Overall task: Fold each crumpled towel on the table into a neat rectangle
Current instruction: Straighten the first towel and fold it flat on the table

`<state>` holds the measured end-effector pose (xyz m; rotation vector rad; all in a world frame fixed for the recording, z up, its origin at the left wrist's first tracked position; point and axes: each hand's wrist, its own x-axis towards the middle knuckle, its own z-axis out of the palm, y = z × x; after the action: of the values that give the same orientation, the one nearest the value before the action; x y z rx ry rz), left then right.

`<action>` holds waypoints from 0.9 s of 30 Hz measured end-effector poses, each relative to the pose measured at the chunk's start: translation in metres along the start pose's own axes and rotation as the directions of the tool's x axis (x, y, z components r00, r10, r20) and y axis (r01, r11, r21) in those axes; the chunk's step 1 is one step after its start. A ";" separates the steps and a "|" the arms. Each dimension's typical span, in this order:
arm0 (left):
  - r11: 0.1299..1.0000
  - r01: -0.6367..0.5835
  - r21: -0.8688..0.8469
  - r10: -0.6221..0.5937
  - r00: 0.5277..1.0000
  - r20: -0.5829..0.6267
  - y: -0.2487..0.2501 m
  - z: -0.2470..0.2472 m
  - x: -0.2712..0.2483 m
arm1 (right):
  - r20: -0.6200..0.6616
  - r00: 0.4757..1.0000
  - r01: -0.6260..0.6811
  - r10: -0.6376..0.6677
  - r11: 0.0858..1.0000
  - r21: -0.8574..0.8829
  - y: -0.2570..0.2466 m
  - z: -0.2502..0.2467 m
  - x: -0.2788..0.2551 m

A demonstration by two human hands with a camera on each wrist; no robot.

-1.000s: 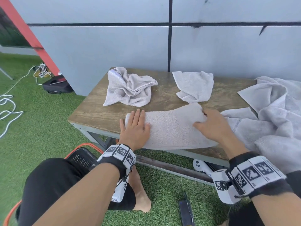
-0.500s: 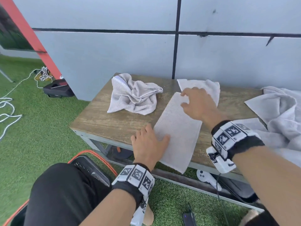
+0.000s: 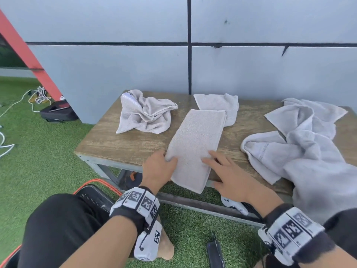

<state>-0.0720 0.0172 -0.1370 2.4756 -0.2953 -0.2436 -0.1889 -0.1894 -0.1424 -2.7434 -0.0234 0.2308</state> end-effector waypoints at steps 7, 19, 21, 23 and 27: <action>0.847 0.051 -0.530 -0.043 0.999 0.028 0.021 -0.017 -0.029 | -0.142 0.989 0.007 -0.048 0.961 -0.276 -0.011 0.018 -0.017; 0.835 -0.063 -0.547 0.189 0.966 0.178 0.024 -0.040 -0.021 | -0.564 0.825 0.159 0.036 0.943 0.292 -0.018 -0.004 0.004; 0.872 -0.099 -0.479 0.162 0.983 0.092 0.025 -0.040 -0.016 | -0.547 0.828 0.150 0.128 0.888 0.435 -0.019 -0.015 0.003; 0.880 -0.122 -0.459 0.156 0.987 0.037 0.028 -0.039 -0.013 | -0.533 0.823 0.146 0.195 0.835 0.530 -0.019 -0.021 0.002; 0.830 -0.146 -0.538 0.180 0.984 0.010 0.039 -0.037 -0.013 | -0.518 0.816 0.119 0.256 0.803 0.585 -0.015 -0.024 0.006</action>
<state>-0.0818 0.0109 -0.0827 1.8769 -0.4015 -0.2841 -0.1789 -0.1839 -0.1159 -2.0637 0.2772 -0.5135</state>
